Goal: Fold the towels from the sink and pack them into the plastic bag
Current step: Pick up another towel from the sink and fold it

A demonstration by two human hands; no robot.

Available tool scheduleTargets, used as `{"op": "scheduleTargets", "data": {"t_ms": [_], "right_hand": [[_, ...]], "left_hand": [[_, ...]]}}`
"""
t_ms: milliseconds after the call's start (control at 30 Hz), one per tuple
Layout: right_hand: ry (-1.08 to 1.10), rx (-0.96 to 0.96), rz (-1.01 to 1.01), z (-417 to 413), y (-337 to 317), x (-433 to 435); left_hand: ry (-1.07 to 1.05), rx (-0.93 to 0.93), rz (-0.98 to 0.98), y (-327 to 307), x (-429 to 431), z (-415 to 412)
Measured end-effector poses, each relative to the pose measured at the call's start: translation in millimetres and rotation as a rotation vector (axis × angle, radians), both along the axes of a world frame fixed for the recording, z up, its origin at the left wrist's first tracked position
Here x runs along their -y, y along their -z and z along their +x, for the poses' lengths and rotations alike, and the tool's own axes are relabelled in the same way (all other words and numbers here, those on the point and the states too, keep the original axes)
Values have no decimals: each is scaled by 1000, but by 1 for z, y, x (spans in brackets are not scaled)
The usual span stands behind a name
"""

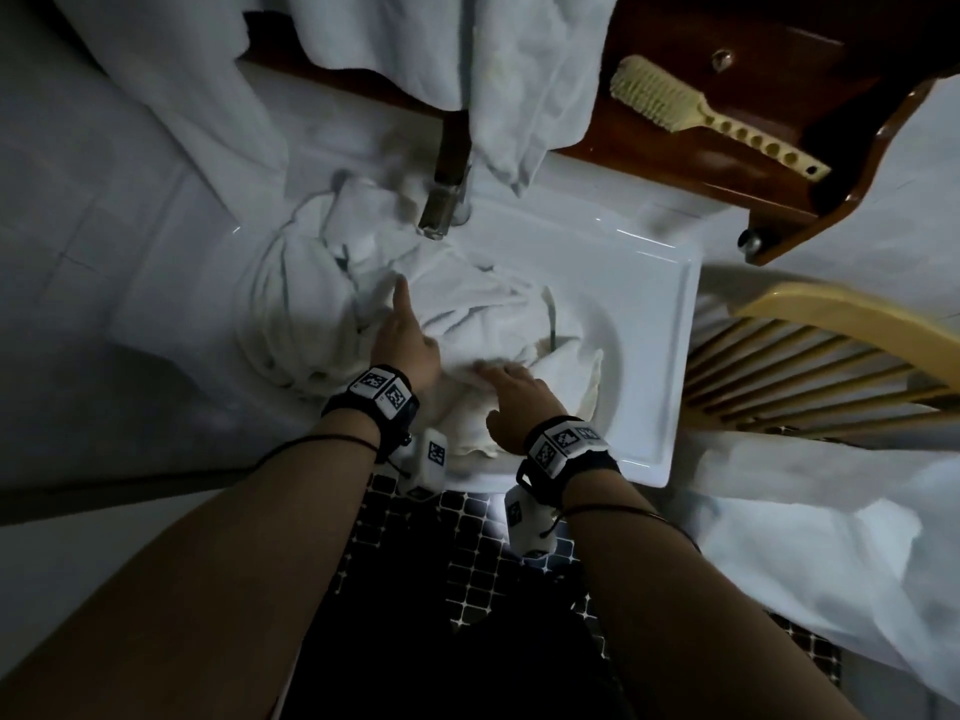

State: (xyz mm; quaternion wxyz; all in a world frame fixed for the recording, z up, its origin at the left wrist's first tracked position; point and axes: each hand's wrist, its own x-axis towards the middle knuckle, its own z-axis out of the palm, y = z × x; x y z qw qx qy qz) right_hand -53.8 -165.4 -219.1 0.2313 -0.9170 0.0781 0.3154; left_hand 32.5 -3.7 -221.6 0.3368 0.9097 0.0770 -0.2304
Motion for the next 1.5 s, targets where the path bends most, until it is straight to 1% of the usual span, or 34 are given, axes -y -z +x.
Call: {"op": "scheduleTargets", "data": {"t_ms": [100,167,233,300,400,467,567,633,733,800,833,900,1000,1067,1133,1233,1300,1367,1433,1500], "right_hand": [[-35,-50,-29,5,5,-5],[-75,-81,-45,9,5,-5],[-91,-90,-59,12,2,-3],[-43,-41,-81,13,-3,-1],[94,111,-114,8,-16,-9],[161,185,-97,3,-25,-19],[203,202,-52,-8,-34,-31],[176,249,-71,-14,-38,-33],[31,344,-167,-29,-60,-26],[36,400,-151,-41,-74,-14],[63,456,-111,-49,-83,-8],[185,597,66,-65,-99,1],[364,743,340,-96,-142,9],[381,864,462,-119,-175,14],[393,942,555,-140,-201,21],[486,1024,711,-162,-229,34],[628,1088,837,-178,-247,41],[790,1136,924,-191,-266,44],[905,1109,928,-196,-274,47],[959,1007,853,-200,-273,52]], "left_hand": [[55,-46,-35,3,-4,14],[56,-6,-23,7,-3,19],[108,39,42,5,-1,19],[166,16,88,1,1,16],[231,-2,118,-14,-4,8],[315,-6,115,-27,-8,1],[444,-38,6,-55,-11,-15],[496,-74,-87,-72,-13,-27],[445,-28,-198,-101,-17,-51],[349,3,-251,-115,-18,-68],[304,4,-264,-119,-19,-77],[282,10,-275,-127,-19,-98],[325,84,-132,-138,-11,-133],[312,139,-54,-144,-3,-152],[254,246,-35,-146,4,-166],[148,386,-176,-169,10,-189],[76,446,-282,-189,15,-205],[61,559,-322,-207,19,-211],[39,647,-350,-232,19,-210],[3,706,-388,-259,14,-205]]}}
